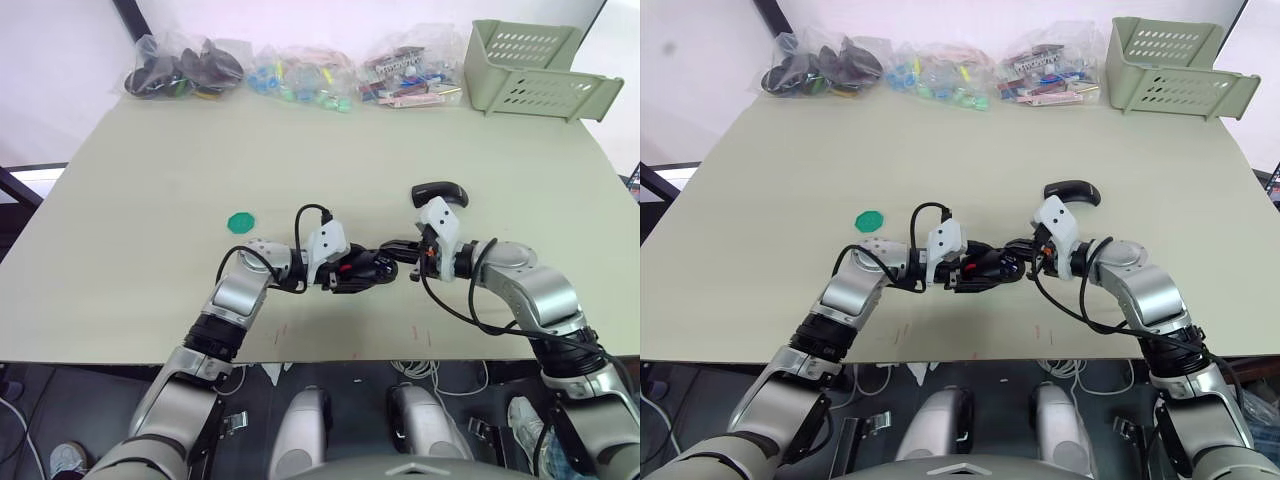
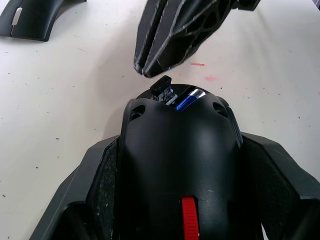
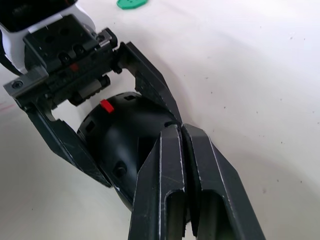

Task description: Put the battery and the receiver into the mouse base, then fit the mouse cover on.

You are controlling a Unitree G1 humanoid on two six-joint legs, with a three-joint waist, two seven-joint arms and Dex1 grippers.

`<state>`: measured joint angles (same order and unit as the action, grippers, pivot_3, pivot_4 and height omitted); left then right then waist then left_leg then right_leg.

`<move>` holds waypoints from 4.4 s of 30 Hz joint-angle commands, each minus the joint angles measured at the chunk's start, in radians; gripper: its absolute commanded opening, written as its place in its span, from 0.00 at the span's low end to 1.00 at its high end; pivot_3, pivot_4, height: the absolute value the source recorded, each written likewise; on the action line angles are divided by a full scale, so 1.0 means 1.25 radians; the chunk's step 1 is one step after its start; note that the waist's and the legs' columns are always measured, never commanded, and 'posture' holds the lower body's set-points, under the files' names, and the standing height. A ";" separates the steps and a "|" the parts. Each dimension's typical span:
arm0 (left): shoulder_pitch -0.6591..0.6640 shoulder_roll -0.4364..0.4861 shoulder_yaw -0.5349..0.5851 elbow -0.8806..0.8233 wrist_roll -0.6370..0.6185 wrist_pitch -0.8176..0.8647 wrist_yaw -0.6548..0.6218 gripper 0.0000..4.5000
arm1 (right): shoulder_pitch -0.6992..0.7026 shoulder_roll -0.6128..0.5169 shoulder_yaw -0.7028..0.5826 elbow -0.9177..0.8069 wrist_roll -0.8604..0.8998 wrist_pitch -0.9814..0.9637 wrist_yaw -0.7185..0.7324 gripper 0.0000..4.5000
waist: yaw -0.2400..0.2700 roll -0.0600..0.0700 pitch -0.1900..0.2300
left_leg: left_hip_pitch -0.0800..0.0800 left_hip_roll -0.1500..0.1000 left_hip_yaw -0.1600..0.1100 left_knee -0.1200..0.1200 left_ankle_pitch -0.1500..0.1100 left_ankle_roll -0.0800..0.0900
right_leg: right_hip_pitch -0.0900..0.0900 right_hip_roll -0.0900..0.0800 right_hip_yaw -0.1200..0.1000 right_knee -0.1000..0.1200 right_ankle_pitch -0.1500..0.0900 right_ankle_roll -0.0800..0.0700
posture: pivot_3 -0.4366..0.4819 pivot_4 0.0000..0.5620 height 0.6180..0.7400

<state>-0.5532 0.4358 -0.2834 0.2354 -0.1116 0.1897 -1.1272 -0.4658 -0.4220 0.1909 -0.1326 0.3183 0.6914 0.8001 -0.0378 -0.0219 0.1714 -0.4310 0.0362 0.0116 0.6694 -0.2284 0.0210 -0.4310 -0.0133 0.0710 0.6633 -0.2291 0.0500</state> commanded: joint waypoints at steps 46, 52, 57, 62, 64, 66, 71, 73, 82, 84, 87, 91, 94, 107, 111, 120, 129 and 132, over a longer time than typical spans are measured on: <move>-0.014 -0.006 0.005 0.017 0.003 -0.001 0.007 0.67 | 0.037 0.008 0.088 0.126 -0.052 0.131 -0.045 0.02 | -0.001 -0.001 -0.005 | 0.014 0.000 -0.001 -0.003 0.000 0.000 | 0.014 0.000 0.000 -0.002 -0.001 0.000 | 0.48 0.27 1.00; -0.014 -0.010 0.006 0.020 0.006 -0.003 0.008 0.67 | 0.041 0.004 0.113 0.160 -0.067 0.158 -0.041 0.02 | -0.001 -0.002 -0.013 | 0.014 0.000 -0.001 -0.003 0.000 0.000 | 0.014 0.001 0.000 -0.002 -0.001 0.000 | 0.48 0.27 1.00; -0.014 -0.013 0.005 0.024 0.008 -0.005 0.009 0.67 | 0.047 -0.009 0.119 0.156 -0.074 0.141 -0.036 0.02 | -0.001 -0.002 -0.016 | 0.014 0.000 -0.001 -0.003 0.000 0.000 | 0.014 0.001 0.000 -0.003 -0.001 0.000 | 0.48 0.27 1.00; -0.014 -0.013 0.005 0.032 0.009 -0.010 0.008 0.67 | 0.018 0.013 -0.002 0.102 0.028 0.086 0.012 0.02 | 0.000 -0.002 -0.017 | 0.014 0.000 -0.001 -0.004 0.000 0.000 | 0.014 0.001 0.000 -0.003 -0.001 0.000 | 0.48 0.27 1.00; -0.015 -0.012 0.004 0.037 0.009 -0.013 0.006 0.67 | -0.016 -0.010 -0.075 0.049 0.105 0.103 0.059 0.02 | 0.000 -0.002 -0.016 | 0.013 0.000 -0.001 -0.004 0.000 0.000 | 0.014 0.001 0.000 -0.003 -0.001 0.000 | 0.48 0.27 1.00; -0.016 -0.013 0.004 0.042 0.011 -0.016 0.006 0.67 | -0.027 -0.064 -0.097 0.010 0.128 0.105 0.105 0.02 | 0.002 0.002 -0.013 | 0.013 0.000 -0.001 -0.004 0.000 0.000 | 0.013 0.000 0.000 -0.003 -0.001 0.000 | 0.48 0.27 1.00; -0.016 -0.016 0.004 0.046 0.011 -0.021 0.005 0.67 | -0.019 -0.173 -0.154 -0.052 0.190 0.154 0.151 0.02 | 0.001 0.002 -0.012 | 0.012 0.000 -0.001 -0.004 0.000 0.000 | 0.013 0.000 0.000 -0.004 -0.001 0.001 | 0.48 0.27 1.00; -0.016 -0.016 0.004 0.047 0.011 -0.022 0.005 0.67 | -0.002 -0.219 -0.175 -0.087 0.212 0.162 0.167 0.02 | 0.002 0.002 -0.011 | 0.012 0.000 -0.001 -0.004 0.000 0.000 | 0.013 0.000 0.000 -0.004 -0.001 0.000 | 0.48 0.27 1.00; -0.016 -0.014 0.004 0.051 0.012 -0.030 0.003 0.67 | 0.081 -0.346 -0.237 -0.187 0.266 0.154 0.221 0.72 | 0.002 0.002 -0.011 | 0.012 0.000 -0.001 -0.004 0.000 0.000 | 0.013 0.000 0.000 -0.005 -0.003 0.002 | 0.48 0.27 1.00; -0.017 -0.014 0.004 0.054 0.012 -0.033 0.001 0.67 | 0.093 -0.355 -0.248 -0.204 0.277 0.157 0.214 0.90 | 0.003 0.002 -0.010 | 0.012 0.000 -0.001 -0.004 0.000 0.000 | 0.013 0.000 0.000 -0.005 -0.003 0.002 | 0.48 0.27 1.00; -0.017 -0.014 0.010 0.054 -0.003 -0.034 -0.013 0.67 | 0.113 -0.361 -0.256 -0.215 0.285 0.150 0.204 1.00 | 0.003 0.001 -0.010 | 0.012 0.000 -0.001 -0.004 0.000 0.000 | 0.013 0.000 0.000 -0.005 -0.003 0.002 | 0.48 0.27 1.00; -0.015 -0.012 0.034 0.037 -0.030 -0.033 -0.019 0.97 | 0.126 -0.361 -0.261 -0.211 0.279 0.134 0.192 1.00 | 0.003 0.001 -0.010 | 0.012 0.000 0.000 -0.004 0.000 0.000 | 0.013 0.000 0.000 -0.005 -0.004 0.000 | 0.48 0.27 1.00; 0.005 0.015 0.064 -0.021 -0.062 -0.008 -0.026 0.97 | 0.123 -0.365 -0.258 -0.193 0.267 0.118 0.188 1.00 | 0.002 0.001 -0.009 | 0.012 0.000 0.000 -0.004 0.000 0.000 | 0.013 0.000 0.000 -0.005 -0.004 0.000 | 0.48 0.27 1.00; 0.306 0.098 0.292 -0.465 -0.304 0.256 0.119 0.97 | -0.202 -0.395 -0.032 0.184 0.042 -0.038 0.316 1.00 | -0.004 0.002 0.000 | 0.012 0.002 0.003 -0.005 0.000 0.000 | 0.010 -0.002 0.002 -0.005 -0.005 0.000 | 0.48 0.27 1.00; 0.409 0.069 0.358 -0.552 -0.360 0.259 0.185 0.97 | -0.328 -0.342 0.025 0.381 -0.043 -0.166 0.374 1.00 | -0.004 0.000 0.003 | 0.012 0.002 0.005 -0.005 0.000 0.000 | 0.009 -0.003 0.004 -0.005 -0.004 -0.001 | 0.48 0.27 1.00; 0.596 0.063 0.448 -0.642 -0.455 0.218 0.194 0.97 | -0.579 -0.192 0.116 0.901 -0.264 -0.510 0.381 1.00 | -0.003 0.000 0.004 | 0.012 0.001 0.006 -0.006 0.000 0.000 | 0.009 -0.003 0.005 -0.005 -0.002 -0.004 | 0.48 0.27 1.00; 0.702 0.069 0.515 -0.626 -0.511 0.113 0.104 0.97 | -0.683 -0.110 0.114 1.127 -0.381 -0.586 0.297 1.00 | -0.004 0.001 0.004 | 0.012 0.001 0.008 -0.008 0.000 0.000 | 0.007 -0.004 0.006 -0.005 -0.002 -0.004 | 0.48 0.27 1.00; 0.725 0.063 0.531 -0.645 -0.531 0.106 0.108 0.97 | -0.696 -0.100 0.120 1.155 -0.416 -0.595 0.250 1.00 | -0.006 0.001 0.005 | 0.012 0.001 0.009 -0.009 0.000 0.000 | 0.006 -0.003 0.007 -0.005 -0.003 -0.004 | 0.48 0.27 1.00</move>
<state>0.3325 0.5108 0.3513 -0.5316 -0.7473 0.3475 -0.9816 -1.2879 -0.5467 0.3509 1.3016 -0.1826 -0.0379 1.1536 -0.0449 -0.0205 0.1771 -0.4159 0.0379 0.0223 0.6579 -0.2289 0.0207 -0.4235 -0.0174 0.0793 0.6572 -0.2324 0.0443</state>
